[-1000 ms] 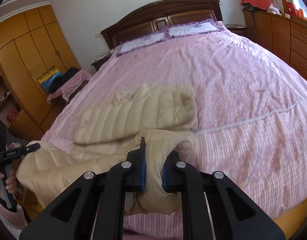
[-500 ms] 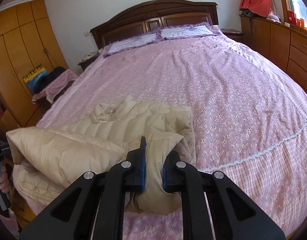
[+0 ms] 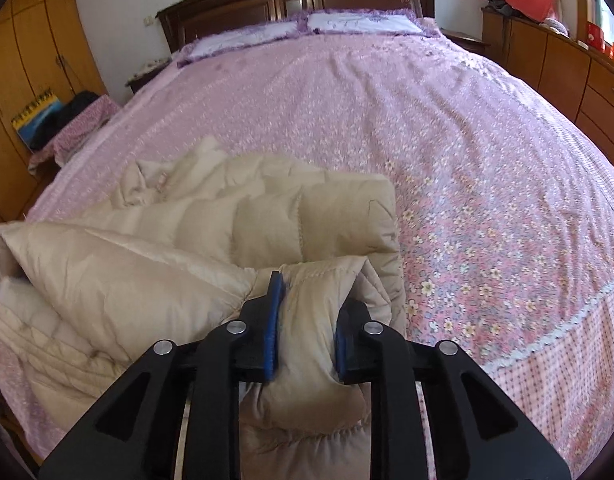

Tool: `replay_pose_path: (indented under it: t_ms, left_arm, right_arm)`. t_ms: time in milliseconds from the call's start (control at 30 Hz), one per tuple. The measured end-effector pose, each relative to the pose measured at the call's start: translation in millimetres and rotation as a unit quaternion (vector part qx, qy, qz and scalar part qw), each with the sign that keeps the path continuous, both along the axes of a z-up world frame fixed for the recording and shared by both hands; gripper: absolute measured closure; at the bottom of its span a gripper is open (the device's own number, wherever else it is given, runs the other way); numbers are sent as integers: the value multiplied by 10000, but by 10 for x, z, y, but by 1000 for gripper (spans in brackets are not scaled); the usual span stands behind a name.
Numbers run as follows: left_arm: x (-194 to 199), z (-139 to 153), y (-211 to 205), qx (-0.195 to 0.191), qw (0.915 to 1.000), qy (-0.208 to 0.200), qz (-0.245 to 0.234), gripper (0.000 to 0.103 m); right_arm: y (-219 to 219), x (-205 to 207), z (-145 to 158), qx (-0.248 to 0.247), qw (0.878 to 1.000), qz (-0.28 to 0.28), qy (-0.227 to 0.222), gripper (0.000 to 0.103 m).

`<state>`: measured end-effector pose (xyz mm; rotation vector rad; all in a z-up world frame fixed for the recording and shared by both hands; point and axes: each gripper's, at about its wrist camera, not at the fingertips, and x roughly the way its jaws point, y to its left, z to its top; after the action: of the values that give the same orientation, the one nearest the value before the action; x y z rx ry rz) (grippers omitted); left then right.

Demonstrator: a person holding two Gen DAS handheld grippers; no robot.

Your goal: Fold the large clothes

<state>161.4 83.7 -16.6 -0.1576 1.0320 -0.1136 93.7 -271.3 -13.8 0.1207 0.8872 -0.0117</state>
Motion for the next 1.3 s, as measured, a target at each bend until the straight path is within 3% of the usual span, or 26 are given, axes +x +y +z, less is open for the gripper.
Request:
replay_pose_path:
  t_ms: [267, 467, 600, 867, 967, 1000, 1167, 1233, 1300]
  left_arm:
    - [82, -175, -45, 35, 10000, 65, -23, 86]
    - [14, -65, -45, 56, 10000, -26, -11, 86]
    - [-87, 75, 4, 51, 10000, -75, -28, 78]
    - [-313, 358, 149, -367, 9991, -158, -109, 51]
    - [-402, 438, 153, -369, 9990, -225, -149, 37]
    - [-430, 462, 151, -362, 9989, -264, -155, 33]
    - [-594, 623, 149, -157, 9984, -481, -269, 31]
    - [-635, 648, 186, -98, 9984, -509, -236, 30]
    - [-669, 664, 230, -33, 9984, -533, -179, 30]
  right_arm:
    - [-17, 140, -208, 139, 9997, -56, 168, 79]
    - [1, 138, -194, 142, 9997, -105, 183, 78]
    - [12, 145, -145, 139, 9998, -40, 168, 75]
    - [-13, 50, 49, 254, 9997, -9, 67, 68]
    - [-32, -7, 156, 373, 9993, 27, 8, 60]
    - [-40, -27, 191, 424, 9991, 55, -9, 53]
    - [-63, -148, 334, 629, 9979, 154, -80, 42]
    - [-72, -201, 395, 656, 9976, 168, -139, 29]
    - [-76, -281, 502, 632, 9972, 253, -307, 28]
